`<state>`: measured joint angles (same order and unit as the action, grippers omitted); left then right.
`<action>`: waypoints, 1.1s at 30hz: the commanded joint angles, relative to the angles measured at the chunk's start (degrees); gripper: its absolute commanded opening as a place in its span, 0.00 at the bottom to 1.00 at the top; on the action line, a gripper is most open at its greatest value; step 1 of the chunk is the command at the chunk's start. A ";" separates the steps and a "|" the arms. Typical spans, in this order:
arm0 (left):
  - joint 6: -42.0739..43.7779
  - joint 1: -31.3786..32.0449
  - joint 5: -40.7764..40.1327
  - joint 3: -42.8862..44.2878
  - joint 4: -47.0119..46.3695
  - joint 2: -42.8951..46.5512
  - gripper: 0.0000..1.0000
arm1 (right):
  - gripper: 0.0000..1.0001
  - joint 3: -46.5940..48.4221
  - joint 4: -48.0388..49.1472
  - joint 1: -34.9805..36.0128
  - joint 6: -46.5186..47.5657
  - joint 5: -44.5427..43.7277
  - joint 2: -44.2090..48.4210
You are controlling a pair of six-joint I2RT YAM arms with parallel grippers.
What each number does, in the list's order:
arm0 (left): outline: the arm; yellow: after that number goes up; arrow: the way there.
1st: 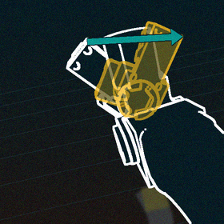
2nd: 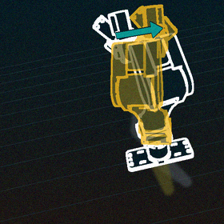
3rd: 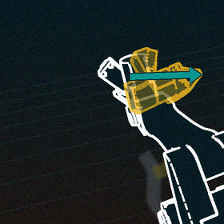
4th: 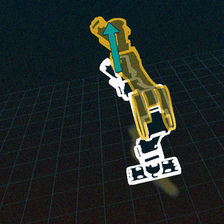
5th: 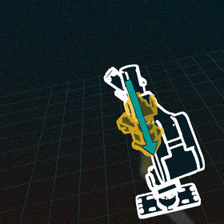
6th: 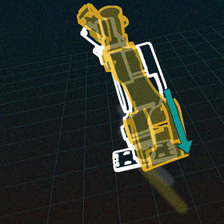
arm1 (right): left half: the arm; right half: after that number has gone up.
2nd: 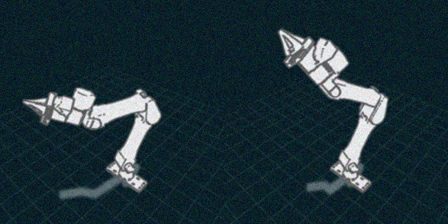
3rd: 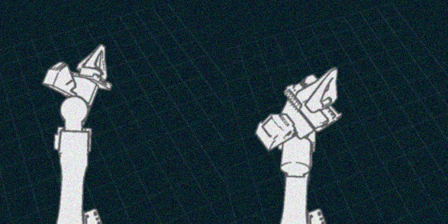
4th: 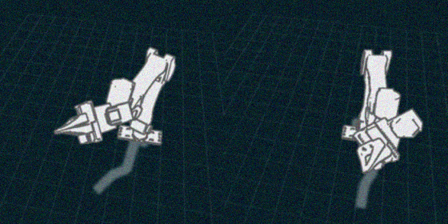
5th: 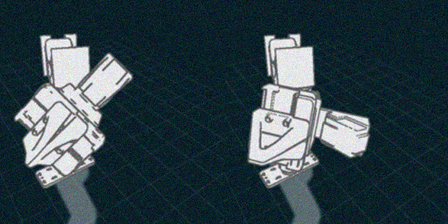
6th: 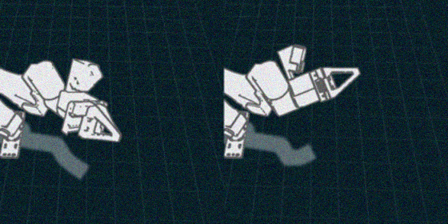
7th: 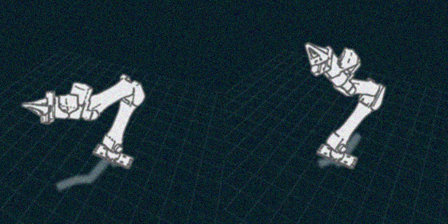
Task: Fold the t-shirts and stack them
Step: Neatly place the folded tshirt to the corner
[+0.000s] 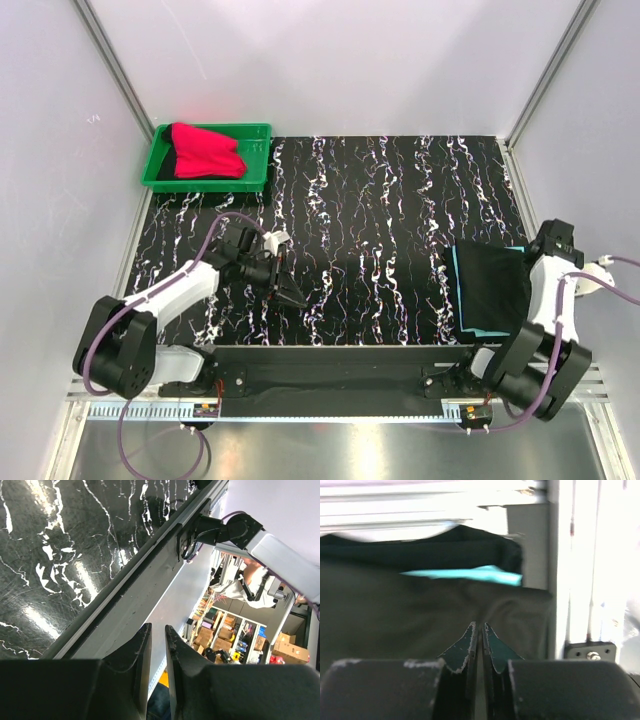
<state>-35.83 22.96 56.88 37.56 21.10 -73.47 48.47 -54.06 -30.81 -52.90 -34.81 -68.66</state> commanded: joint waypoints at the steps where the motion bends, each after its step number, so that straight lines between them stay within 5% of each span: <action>1: 0.68 -0.20 0.51 2.08 -1.24 -1.58 0.21 | 0.13 4.09 -3.23 2.41 1.49 2.01 3.53; 14: -1.95 -0.20 0.25 0.15 -1.85 2.28 0.21 | 0.07 -0.65 -3.16 20.42 -15.82 10.11 -7.08; 20: -3.19 -0.28 -0.02 -0.47 -1.85 4.47 0.21 | 0.07 -2.24 0.89 21.49 -15.74 11.43 -14.65; 33: -3.36 -0.20 -1.07 1.64 -1.94 3.07 0.21 | 0.10 14.20 -13.34 21.49 -1.67 6.16 1.16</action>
<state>-39.07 22.96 56.27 37.34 20.88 -69.95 59.05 -62.35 -9.65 -58.19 -26.11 -69.80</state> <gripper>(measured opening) 0.212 0.101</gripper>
